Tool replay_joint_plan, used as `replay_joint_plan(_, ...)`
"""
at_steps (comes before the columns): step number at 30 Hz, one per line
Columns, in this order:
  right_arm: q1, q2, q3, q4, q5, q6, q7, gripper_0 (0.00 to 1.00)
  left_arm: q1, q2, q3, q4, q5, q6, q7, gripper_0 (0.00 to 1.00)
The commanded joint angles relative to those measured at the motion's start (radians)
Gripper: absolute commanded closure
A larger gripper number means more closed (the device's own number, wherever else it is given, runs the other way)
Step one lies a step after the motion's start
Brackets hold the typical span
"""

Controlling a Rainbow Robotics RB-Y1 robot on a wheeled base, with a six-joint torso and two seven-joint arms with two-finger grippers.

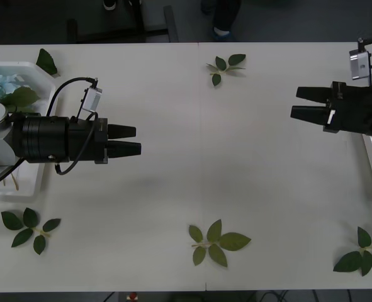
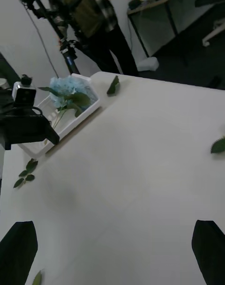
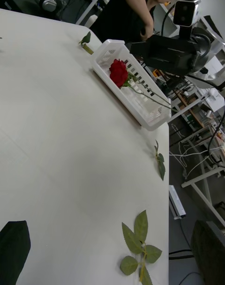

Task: Place the red flowers into the right box and the blue flowers into the left box. If a person shows an open palm, hand one flower to the person first, then continue sorting.

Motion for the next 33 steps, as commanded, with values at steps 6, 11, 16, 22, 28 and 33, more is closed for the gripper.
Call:
replay_joint_plan(6, -0.035, 0.015, 0.002, -0.085, 0.076, 0.06, 0.007, 0.04, -0.008, 0.02, 0.01, -0.01, 0.014, 0.006, 0.009, 0.0)
replay_joint_plan(11, -0.045, 0.007, 0.002, -0.085, 0.076, 0.109, 0.007, 0.04, -0.008, 0.02, 0.01, -0.01, 0.014, 0.006, 0.009, 0.0)
replay_joint_plan(16, -0.045, 0.012, 0.002, -0.085, 0.079, 0.116, 0.007, 0.04, -0.008, 0.02, 0.01, -0.01, 0.014, 0.006, 0.009, 0.0)
replay_joint_plan(22, -0.045, 0.01, 0.002, -0.085, 0.096, 0.116, 0.007, 0.04, -0.008, 0.02, 0.01, -0.01, 0.014, 0.006, 0.009, 0.0)
replay_joint_plan(28, -0.045, 0.01, -0.001, -0.085, 0.096, 0.114, 0.007, 0.04, -0.008, 0.02, 0.01, -0.01, 0.014, 0.006, 0.009, 0.0)
replay_joint_plan(33, -0.045, 0.01, -0.001, -0.085, 0.096, 0.114, 0.007, 0.04, -0.008, 0.02, 0.01, -0.01, 0.014, 0.006, 0.009, 0.0)
